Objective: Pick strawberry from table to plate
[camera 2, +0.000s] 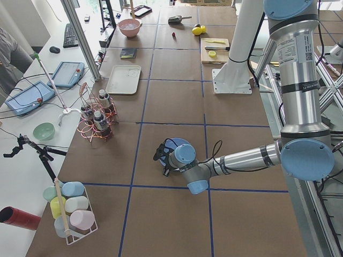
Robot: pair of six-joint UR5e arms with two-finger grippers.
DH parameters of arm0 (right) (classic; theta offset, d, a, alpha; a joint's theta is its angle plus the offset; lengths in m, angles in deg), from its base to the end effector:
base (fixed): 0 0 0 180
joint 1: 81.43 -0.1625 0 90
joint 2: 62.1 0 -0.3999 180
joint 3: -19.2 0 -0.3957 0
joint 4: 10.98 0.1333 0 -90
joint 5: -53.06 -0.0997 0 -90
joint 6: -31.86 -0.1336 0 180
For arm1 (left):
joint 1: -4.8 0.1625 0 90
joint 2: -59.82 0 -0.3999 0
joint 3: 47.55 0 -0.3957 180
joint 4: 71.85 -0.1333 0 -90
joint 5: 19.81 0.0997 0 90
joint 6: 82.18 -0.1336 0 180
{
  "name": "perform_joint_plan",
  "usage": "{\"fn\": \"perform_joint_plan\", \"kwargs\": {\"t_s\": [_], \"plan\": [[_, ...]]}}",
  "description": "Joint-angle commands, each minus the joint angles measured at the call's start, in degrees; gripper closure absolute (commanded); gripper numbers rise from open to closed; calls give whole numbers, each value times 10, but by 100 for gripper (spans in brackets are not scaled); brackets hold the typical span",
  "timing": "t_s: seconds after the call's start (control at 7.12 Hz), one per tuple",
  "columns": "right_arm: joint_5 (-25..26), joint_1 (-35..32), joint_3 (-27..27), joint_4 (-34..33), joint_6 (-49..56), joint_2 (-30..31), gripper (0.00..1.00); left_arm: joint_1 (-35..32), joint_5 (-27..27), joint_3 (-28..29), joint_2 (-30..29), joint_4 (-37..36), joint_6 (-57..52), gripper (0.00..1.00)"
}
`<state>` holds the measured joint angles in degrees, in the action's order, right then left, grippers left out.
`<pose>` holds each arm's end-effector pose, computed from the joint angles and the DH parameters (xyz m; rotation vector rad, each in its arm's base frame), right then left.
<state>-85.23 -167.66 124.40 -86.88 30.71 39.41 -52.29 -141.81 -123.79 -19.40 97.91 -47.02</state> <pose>0.0047 -0.4384 0.5831 0.2558 -0.8481 -0.1735 0.1839 -0.3992 0.7024 0.4890 0.9502 0.2335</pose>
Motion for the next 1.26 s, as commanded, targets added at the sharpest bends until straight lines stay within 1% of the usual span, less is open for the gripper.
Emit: {"fn": "perform_joint_plan", "kwargs": {"t_s": [0.0,0.14,0.28,0.42,0.56,0.7,0.84,0.98,1.12], "plan": [[0,0,0,0,0,0,0,3,-3,-3,0,8,-2,100],[0,0,0,0,0,0,0,3,-14,-28,0,6,1,100],[-1,0,0,0,0,0,0,3,-42,-69,-1,-3,9,100],[-1,0,0,0,0,0,0,3,-69,-150,-7,-100,9,100],[-2,0,0,0,0,1,0,4,-66,-230,-24,-214,31,100],[-10,0,0,0,0,3,0,9,-64,-251,-66,-239,76,100],[-13,0,0,0,0,3,0,50,-25,-253,-106,-239,125,100],[-13,0,0,0,0,3,0,118,22,-235,-162,-244,189,100],[-13,0,0,0,0,3,0,170,52,-206,-225,-244,252,100]]}}
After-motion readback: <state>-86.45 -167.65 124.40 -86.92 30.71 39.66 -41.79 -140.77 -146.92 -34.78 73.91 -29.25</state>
